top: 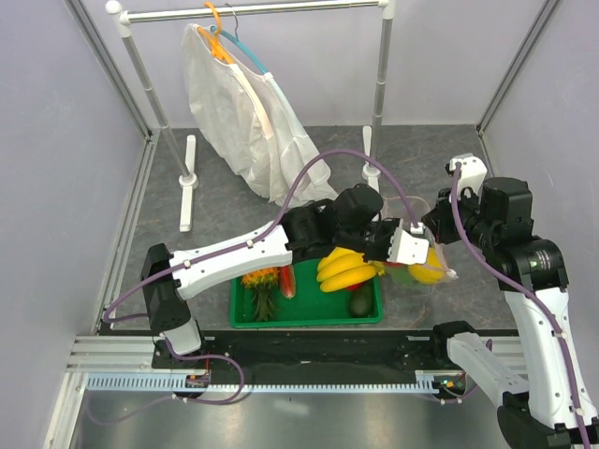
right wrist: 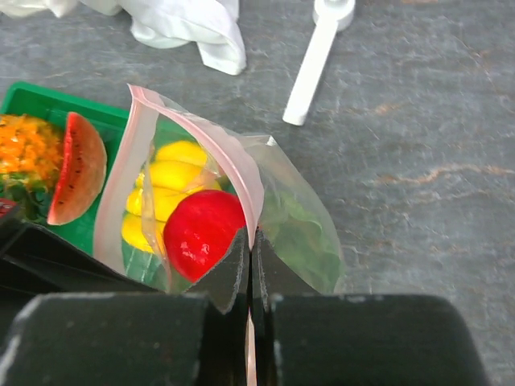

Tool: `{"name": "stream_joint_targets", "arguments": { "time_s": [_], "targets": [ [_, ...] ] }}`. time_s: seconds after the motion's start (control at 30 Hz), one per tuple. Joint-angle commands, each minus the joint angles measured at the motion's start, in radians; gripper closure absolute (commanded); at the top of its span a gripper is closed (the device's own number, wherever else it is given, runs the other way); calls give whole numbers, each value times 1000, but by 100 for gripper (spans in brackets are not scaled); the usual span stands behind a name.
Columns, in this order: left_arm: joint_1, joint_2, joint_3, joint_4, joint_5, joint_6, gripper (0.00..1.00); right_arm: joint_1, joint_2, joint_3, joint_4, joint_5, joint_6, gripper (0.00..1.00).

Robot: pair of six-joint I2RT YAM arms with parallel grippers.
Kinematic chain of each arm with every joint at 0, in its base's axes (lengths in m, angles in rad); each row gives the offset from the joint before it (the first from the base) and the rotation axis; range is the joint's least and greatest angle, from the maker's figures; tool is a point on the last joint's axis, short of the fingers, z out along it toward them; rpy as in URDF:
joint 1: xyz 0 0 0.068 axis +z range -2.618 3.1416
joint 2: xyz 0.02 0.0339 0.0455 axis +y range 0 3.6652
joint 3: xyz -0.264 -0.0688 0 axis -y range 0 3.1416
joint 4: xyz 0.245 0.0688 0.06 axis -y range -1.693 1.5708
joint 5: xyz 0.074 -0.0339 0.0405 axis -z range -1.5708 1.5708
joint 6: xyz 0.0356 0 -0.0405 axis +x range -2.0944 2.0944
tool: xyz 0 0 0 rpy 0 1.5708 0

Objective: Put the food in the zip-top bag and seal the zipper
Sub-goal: Adjust the zipper food storage bag at the center of the board.

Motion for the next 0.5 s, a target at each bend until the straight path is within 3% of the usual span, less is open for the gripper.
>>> {"name": "stream_joint_targets", "arguments": {
  "time_s": [0.0, 0.2, 0.3, 0.47],
  "targets": [
    [28, 2, 46, 63, 13, -196, 98, 0, -9, -1, 103, -106, 3, 100],
    [117, 20, 77, 122, 46, -385, 98, -1, 11, -43, 223, -219, 55, 98],
    [135, 17, 59, 120, 79, -428, 98, 0, 37, -20, 226, -232, 48, 84],
    [160, 11, 11, 133, 94, -486, 98, 0, 23, -6, 203, -215, 31, 47]
  ]
}}
